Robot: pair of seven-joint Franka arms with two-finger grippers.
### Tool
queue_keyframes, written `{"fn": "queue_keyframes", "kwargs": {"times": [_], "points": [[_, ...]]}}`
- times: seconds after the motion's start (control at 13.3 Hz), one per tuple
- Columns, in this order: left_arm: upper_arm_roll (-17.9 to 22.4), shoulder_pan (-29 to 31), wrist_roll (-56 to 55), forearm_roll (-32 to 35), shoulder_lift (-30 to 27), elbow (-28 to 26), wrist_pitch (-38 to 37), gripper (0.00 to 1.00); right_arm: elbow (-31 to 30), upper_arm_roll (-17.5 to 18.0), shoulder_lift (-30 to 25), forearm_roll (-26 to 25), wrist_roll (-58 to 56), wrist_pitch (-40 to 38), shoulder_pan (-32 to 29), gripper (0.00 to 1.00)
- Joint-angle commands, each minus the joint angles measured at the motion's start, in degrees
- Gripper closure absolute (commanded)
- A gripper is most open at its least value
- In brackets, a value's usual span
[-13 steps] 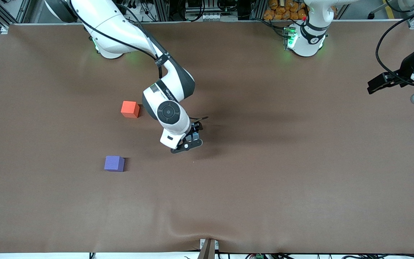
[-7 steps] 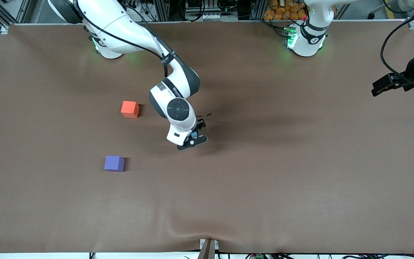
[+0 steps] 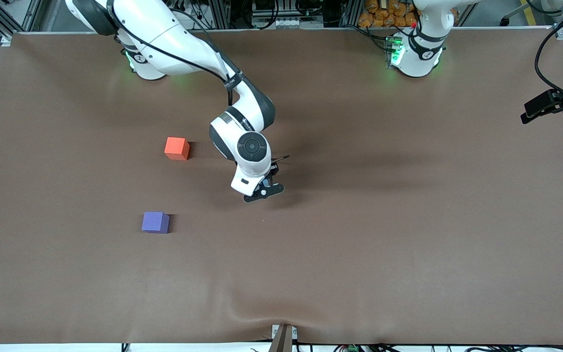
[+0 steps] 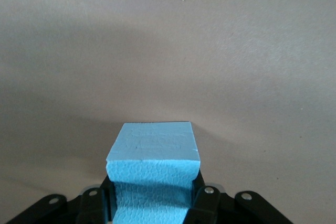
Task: Place blue block between orange and purple blocks
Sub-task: 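Carry the cube with the right gripper between the orange and purple cubes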
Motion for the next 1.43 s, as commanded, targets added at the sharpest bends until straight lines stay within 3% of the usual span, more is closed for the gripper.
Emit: {"fn": "queue_keyframes", "kwargs": {"times": [0.0,0.3,0.53,0.83,1.05,1.36], "points": [[-0.6,0.62,0.59,-0.86,-1.25,-1.54,0.57,0.0,0.87,-0.24,-2.12,-1.57,0.98,-3.7,-2.25,1.0],[-0.6,0.71,-1.6,-0.85,-1.25,-1.45,-0.93,0.0,0.18,0.12,-13.18,4.57,-9.21,-18.46,-14.18,1.0],[-0.77,0.62,-1.78,-0.77,-1.6,-1.62,-0.93,0.0,-4.11,0.03,-17.76,4.59,-13.5,-22.28,-20.87,1.0],[-0.69,0.62,-1.96,-0.59,-3.53,-3.12,-0.84,0.0,-22.03,-0.24,-22.96,4.59,-14.58,-7.37,-25.8,1.0],[-0.69,0.89,-1.87,-0.59,-4.58,-3.99,-0.75,0.0,-25.58,-0.32,-22.88,4.59,-14.58,-4.61,-27.13,1.0],[-0.42,0.98,-1.87,-0.59,-5.64,-4.53,-0.23,0.0,-30.59,-0.24,-21.82,4.59,-14.49,4.96,-29.85,1.0]]}}
